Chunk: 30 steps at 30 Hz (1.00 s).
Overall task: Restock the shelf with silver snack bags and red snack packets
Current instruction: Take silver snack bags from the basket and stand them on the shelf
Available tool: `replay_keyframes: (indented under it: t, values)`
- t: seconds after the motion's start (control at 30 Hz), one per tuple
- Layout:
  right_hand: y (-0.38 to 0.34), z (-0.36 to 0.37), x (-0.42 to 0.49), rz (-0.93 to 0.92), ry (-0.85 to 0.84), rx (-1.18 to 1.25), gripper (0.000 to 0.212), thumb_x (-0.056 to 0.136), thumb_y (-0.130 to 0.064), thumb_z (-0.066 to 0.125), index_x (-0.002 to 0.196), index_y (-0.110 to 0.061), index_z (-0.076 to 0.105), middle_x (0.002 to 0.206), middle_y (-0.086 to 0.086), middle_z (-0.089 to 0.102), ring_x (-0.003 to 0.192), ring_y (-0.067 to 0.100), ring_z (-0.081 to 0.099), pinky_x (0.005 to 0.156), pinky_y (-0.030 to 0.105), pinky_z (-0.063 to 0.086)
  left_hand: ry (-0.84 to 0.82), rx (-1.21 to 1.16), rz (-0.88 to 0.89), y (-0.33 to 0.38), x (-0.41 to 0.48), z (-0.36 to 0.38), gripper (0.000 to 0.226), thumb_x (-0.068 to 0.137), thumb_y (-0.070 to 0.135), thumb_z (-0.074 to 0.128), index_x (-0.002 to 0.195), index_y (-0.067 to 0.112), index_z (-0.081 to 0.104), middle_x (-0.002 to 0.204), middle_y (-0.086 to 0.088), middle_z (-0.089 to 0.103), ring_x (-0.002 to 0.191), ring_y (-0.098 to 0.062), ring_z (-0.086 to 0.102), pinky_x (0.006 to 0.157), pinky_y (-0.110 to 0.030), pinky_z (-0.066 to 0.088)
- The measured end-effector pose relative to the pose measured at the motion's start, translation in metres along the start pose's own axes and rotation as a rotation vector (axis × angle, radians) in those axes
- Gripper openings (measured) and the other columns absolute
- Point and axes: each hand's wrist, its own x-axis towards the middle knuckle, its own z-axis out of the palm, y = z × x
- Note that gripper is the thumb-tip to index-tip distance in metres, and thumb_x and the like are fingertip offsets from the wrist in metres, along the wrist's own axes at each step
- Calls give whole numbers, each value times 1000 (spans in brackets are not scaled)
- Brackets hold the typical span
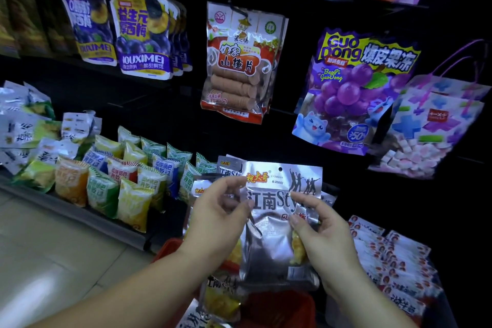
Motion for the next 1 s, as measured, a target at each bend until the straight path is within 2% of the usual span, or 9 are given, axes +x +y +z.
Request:
replay_keyframes:
  t: [0.17, 0.27, 0.4, 0.57, 0.67, 0.77, 0.83, 0.93, 1.0]
  values:
    - [0, 3, -2, -49, -6, -48, 37, 96, -12, 71, 107, -47, 74, 66, 21, 62, 51, 33, 54, 52, 60, 57, 48, 32, -30, -1, 5, -2, 38, 92, 18, 75, 121, 39, 66, 81, 0, 68, 71, -1, 65, 77, -30, 58]
    - [-2, 3, -2, -52, 50, -34, 32, 96, -16, 72, 103, -46, 75, 61, 18, 59, 51, 34, 50, 49, 54, 57, -7, 144, 22, -3, 3, -3, 36, 95, 23, 72, 123, 44, 63, 117, 8, 62, 97, -2, 63, 93, -32, 59]
    - [-1, 3, 3, -53, 201, -37, 24, 96, -20, 72, 103, -43, 75, 82, 24, 69, 57, 31, 57, 51, 48, 59, -282, 470, 4, -11, -13, 5, 67, 87, 51, 74, 147, 52, 42, 164, 20, 16, 149, -13, 27, 118, -38, 36]
    - [-2, -5, 6, -30, 265, 3, 25, 96, -17, 71, 109, -39, 74, 110, -9, 73, 71, 15, 67, 60, 33, 56, -359, 406, 34, -21, -20, 10, 73, 87, 42, 79, 148, 51, 40, 145, 25, 39, 139, 0, 38, 99, -6, 31]
    - [-7, -5, -1, -22, 29, 7, 49, 95, -2, 69, 122, -43, 69, 125, -23, 66, 83, 9, 69, 76, 35, 56, -273, 358, 55, -22, -12, 7, 62, 88, 41, 77, 144, 45, 51, 140, 24, 45, 127, 4, 42, 101, -17, 37]
    - [-4, -3, -7, -10, -106, -93, 65, 94, 7, 64, 123, -50, 67, 138, -17, 58, 55, -1, 54, 53, 21, 44, -251, 421, 11, -25, -6, 3, 56, 91, 42, 73, 144, 40, 53, 142, 17, 46, 128, -4, 46, 95, -13, 42]
    - [-5, -3, -8, -40, -77, -122, 62, 94, 7, 63, 121, -49, 68, 138, -18, 58, 48, 9, 42, 48, 22, 38, -268, 558, 1, -29, -5, 2, 56, 92, 47, 69, 145, 39, 52, 149, 12, 44, 137, -12, 46, 105, -27, 45]
    - [-8, -1, -8, -124, -106, -180, 56, 97, 0, 63, 122, -50, 67, 133, -25, 62, 68, 0, 56, 60, 15, 45, -270, 531, 58, -20, -13, 10, 53, 92, 53, 64, 143, 44, 53, 153, 14, 40, 140, -5, 41, 113, -38, 42]
    - [-12, 1, -13, -93, -228, -73, 55, 100, 2, 59, 127, -45, 65, 125, -30, 65, 97, 6, 70, 74, 24, 57, -311, 268, -7, -7, -18, 20, 49, 93, 54, 65, 140, 51, 52, 141, 19, 51, 123, 6, 51, 105, -35, 51]
